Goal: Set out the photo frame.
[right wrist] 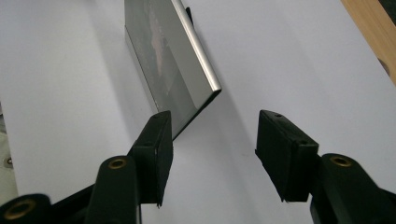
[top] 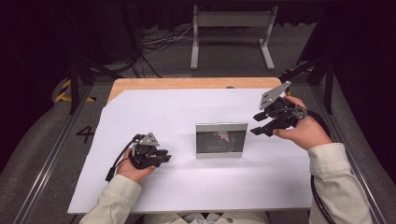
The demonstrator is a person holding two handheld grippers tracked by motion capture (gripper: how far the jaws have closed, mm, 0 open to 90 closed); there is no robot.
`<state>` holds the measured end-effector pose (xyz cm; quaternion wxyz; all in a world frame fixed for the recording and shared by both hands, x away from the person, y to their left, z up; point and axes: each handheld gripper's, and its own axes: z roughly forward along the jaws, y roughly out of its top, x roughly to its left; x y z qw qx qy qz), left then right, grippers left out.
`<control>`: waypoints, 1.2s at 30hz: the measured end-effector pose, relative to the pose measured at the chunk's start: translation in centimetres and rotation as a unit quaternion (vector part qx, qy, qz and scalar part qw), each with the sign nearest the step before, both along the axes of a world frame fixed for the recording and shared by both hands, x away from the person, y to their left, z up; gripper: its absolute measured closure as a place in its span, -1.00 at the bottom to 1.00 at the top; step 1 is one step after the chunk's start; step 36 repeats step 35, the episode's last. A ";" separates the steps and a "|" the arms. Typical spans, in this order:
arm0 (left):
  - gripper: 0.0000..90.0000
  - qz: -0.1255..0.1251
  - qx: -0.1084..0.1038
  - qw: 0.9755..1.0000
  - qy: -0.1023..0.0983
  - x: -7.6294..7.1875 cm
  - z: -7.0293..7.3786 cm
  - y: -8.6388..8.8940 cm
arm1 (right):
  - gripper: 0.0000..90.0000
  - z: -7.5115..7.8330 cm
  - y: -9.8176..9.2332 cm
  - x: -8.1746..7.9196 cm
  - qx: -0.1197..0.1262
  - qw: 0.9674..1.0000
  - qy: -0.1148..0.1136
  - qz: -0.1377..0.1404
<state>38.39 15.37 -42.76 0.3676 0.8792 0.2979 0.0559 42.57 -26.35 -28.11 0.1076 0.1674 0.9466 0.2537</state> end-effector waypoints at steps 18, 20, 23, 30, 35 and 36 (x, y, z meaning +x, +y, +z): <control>0.59 0.024 -0.005 1.000 -0.014 0.1 0.2 0.7 | 0.02 -1.3 -2.7 -0.9 0.016 1.000 0.001 -0.026; 0.59 0.024 -0.005 1.000 -0.015 0.1 0.2 0.7 | 0.02 -1.6 -2.9 -1.0 0.018 0.999 0.003 -0.028; 0.58 0.025 -0.008 1.000 -0.015 0.1 0.2 0.7 | 0.02 -2.1 -3.2 -1.1 0.024 0.999 0.005 -0.032; 0.58 0.032 -0.011 0.999 -0.019 0.1 0.3 0.9 | 0.01 -3.4 -3.9 -1.7 0.037 0.998 0.007 -0.041; 0.57 0.033 -0.013 0.999 -0.022 0.1 0.3 1.0 | 0.01 -4.1 -4.3 -2.1 0.047 0.998 0.005 -0.050; 0.57 0.033 -0.013 0.999 -0.022 0.1 0.3 1.0 | 0.01 -4.1 -4.3 -2.1 0.047 0.998 0.005 -0.050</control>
